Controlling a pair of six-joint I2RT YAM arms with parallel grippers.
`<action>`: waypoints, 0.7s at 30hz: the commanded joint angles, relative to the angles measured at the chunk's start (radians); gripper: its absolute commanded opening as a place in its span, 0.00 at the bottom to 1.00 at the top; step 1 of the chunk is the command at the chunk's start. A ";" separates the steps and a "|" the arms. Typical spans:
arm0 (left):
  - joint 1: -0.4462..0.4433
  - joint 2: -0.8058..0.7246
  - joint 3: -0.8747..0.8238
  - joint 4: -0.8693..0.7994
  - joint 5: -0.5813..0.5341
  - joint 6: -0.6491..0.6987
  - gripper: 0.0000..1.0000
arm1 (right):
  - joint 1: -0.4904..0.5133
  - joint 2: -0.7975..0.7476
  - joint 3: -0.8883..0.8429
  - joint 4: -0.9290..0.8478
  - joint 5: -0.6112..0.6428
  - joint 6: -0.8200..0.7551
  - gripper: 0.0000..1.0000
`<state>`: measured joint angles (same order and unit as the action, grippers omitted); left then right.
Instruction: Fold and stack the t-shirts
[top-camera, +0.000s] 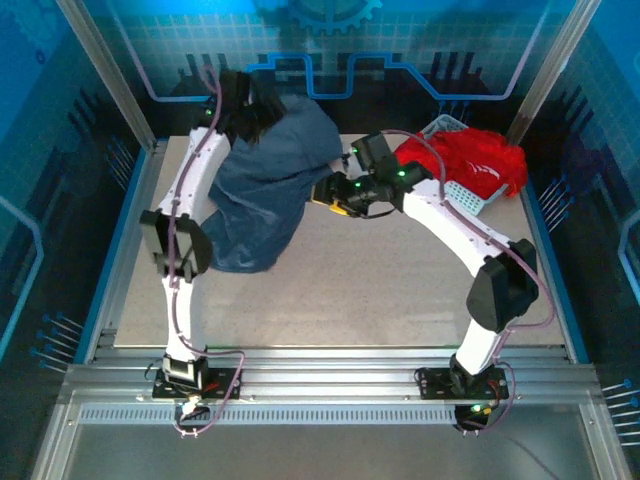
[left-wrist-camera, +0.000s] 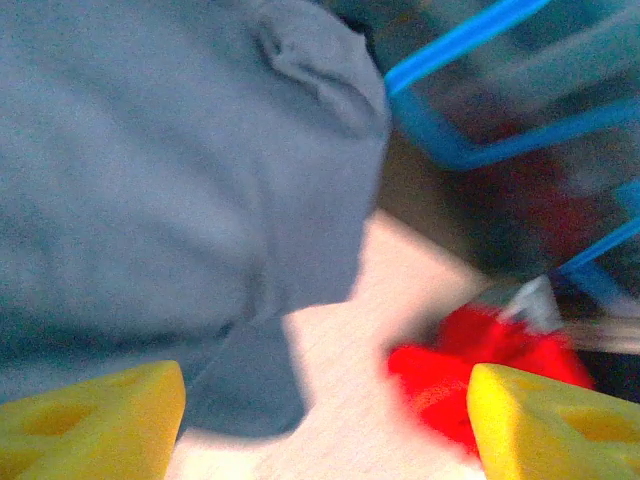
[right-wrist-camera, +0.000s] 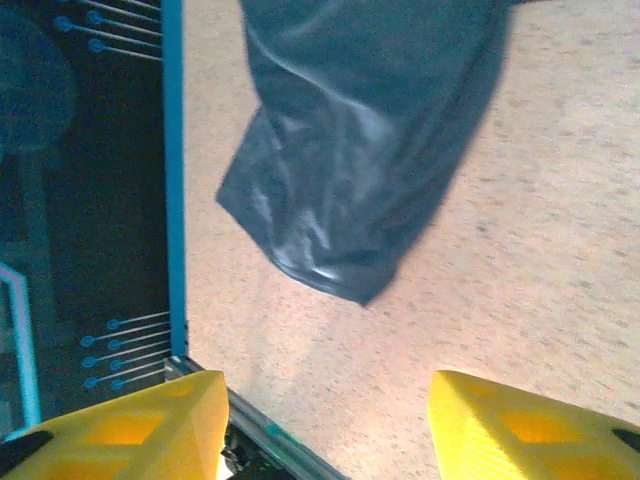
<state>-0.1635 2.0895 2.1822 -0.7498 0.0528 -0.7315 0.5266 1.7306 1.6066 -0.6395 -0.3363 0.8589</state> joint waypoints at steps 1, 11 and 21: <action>-0.071 -0.328 -0.403 -0.082 -0.092 -0.027 0.73 | -0.095 -0.058 -0.080 -0.063 0.043 -0.069 0.55; -0.139 -0.565 -1.174 0.101 0.014 -0.417 0.76 | -0.139 0.335 0.136 -0.013 0.162 -0.052 0.54; -0.102 -0.600 -1.376 0.311 0.008 -0.655 0.84 | -0.163 0.727 0.549 -0.074 0.232 -0.076 0.56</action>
<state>-0.2928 1.5169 0.8280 -0.5449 0.0723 -1.2861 0.3832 2.3928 2.0586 -0.6731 -0.1238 0.7944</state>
